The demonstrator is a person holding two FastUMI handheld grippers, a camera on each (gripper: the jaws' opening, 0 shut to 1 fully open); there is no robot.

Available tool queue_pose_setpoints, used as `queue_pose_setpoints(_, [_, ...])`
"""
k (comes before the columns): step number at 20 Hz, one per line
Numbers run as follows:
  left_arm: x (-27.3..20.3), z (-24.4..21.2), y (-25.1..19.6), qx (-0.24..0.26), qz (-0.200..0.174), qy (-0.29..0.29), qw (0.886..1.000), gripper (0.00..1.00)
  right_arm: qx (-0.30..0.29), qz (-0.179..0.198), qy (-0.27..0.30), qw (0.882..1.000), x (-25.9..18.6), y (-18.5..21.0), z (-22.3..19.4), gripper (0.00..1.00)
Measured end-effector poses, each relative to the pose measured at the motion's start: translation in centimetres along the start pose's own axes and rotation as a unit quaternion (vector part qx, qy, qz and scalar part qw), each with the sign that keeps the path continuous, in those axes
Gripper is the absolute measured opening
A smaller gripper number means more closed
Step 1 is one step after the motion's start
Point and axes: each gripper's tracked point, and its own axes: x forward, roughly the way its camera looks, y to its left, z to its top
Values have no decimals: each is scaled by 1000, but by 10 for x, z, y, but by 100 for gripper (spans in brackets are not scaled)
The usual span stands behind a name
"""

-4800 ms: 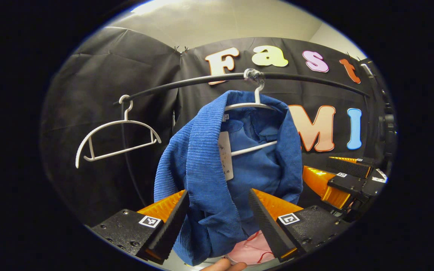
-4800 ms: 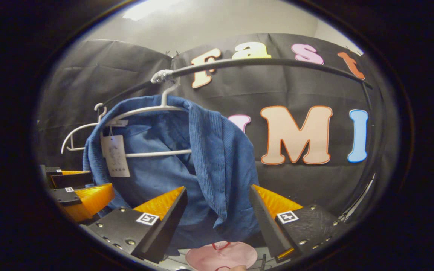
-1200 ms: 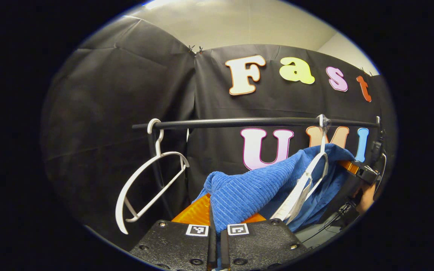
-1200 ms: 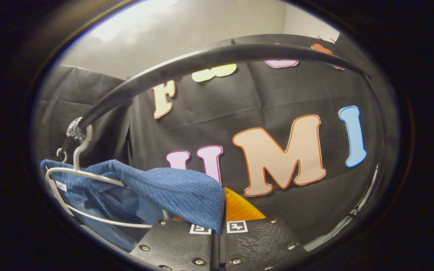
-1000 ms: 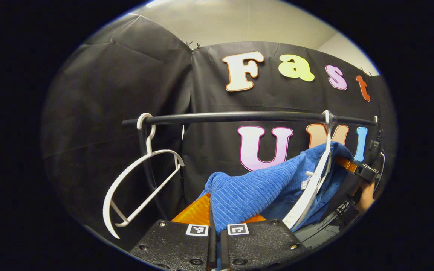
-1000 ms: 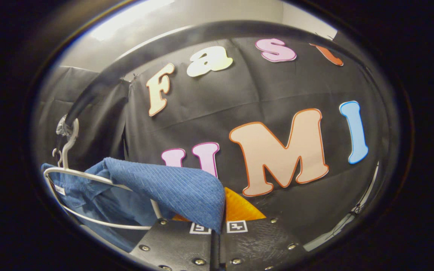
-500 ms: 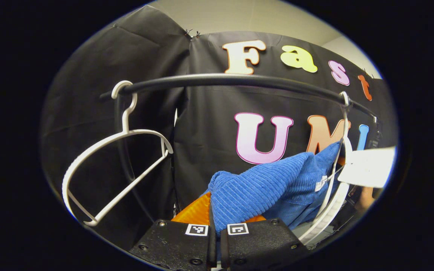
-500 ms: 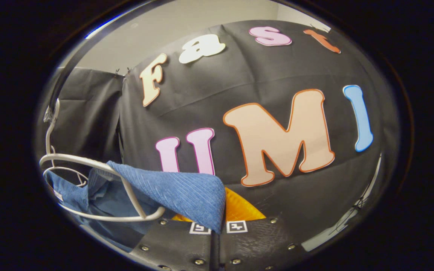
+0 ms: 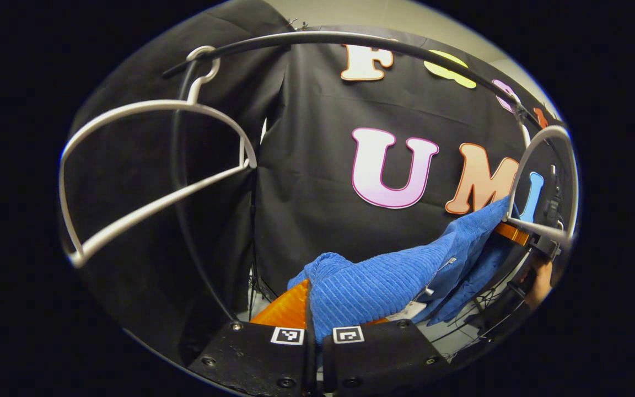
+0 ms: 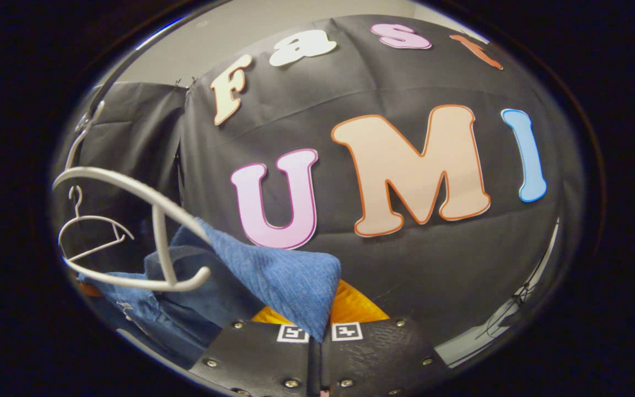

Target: Grasp the clothes on the hanger with both hands and then place them into the laundry hamper below.

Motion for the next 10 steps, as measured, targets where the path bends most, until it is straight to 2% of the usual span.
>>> queue_pose_setpoints(5, [3,-48,-1,-8,15,17,1000,5,13,5,54,998,-5,-1,-49,5])
queue_pose_setpoints(8, [-5,-70,-3,-8,32,28,999,5,20,4,83,996,-24,-10,-79,5])
queue_pose_setpoints(10, [-15,-93,-8,-25,34,48,998,5,23,2,102,995,-41,-18,-97,5])
